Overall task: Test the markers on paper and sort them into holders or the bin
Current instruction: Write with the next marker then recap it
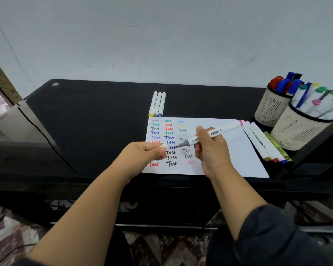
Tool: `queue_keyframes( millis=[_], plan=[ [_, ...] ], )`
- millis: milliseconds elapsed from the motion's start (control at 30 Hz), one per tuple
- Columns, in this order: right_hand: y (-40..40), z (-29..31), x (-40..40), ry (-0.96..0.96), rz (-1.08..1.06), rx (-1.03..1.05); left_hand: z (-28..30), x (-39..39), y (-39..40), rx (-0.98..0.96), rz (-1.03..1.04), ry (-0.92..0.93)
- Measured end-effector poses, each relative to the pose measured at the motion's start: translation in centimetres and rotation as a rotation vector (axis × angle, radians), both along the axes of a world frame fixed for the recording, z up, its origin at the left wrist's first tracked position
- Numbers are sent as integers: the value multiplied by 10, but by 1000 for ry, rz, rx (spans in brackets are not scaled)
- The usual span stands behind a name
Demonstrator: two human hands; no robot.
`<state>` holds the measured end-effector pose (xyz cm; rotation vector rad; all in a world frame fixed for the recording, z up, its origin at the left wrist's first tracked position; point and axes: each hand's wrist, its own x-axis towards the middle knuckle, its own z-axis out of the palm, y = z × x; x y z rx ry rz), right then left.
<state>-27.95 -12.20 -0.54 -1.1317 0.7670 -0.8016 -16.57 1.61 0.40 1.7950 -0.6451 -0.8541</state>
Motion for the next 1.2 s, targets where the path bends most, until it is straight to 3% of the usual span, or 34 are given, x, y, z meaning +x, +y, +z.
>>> queue_keyframes(
  millis=[167, 367, 600, 1200],
  plan=[
    [-12, 0, -14, 123, -14, -103, -3, -4, -4, -16, 80, -84],
    [-17, -10, -27, 265, 160, -320, -8, -6, -8, 5, 67, -163],
    [-9, -18, -21, 437, 41, -452, -14, -10, -12, 25, 50, -219],
    [-4, -24, -21, 484, 101, -520, -12, -12, -11, 56, 58, -282]
  ],
)
